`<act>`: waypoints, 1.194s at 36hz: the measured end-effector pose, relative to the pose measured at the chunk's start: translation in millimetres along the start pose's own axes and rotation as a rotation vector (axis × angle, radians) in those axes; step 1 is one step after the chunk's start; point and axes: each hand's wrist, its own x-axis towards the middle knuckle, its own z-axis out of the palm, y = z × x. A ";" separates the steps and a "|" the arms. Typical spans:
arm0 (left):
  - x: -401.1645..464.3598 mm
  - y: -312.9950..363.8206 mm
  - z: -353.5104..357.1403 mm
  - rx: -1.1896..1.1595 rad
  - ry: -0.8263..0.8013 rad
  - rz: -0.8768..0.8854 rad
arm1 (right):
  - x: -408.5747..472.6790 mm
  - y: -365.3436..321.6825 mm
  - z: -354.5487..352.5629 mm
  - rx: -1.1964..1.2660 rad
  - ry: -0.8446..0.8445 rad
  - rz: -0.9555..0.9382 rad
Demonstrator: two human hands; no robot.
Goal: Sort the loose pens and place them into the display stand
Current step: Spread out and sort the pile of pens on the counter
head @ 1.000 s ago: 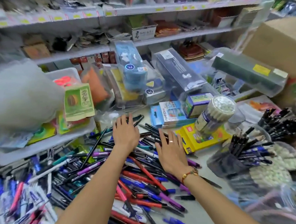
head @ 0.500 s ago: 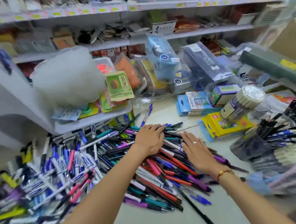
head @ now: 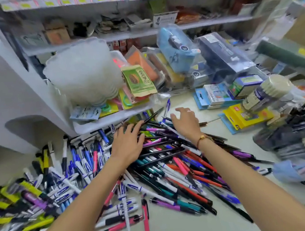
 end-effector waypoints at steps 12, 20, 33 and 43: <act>-27.9 -15.0 -3.4 -0.244 0.109 0.074 | 21.0 -44.9 56.6 -0.101 -0.101 -0.041; -23.9 -21.0 -9.8 -0.068 0.106 -0.250 | -0.5 -15.4 46.1 -0.244 -0.191 -0.248; -26.6 -4.7 8.5 -0.008 0.098 -0.242 | -27.0 5.9 56.1 0.115 0.226 -0.244; -50.1 -13.8 7.2 -0.145 -0.046 -0.096 | -38.4 -11.7 58.7 -0.131 0.188 -0.080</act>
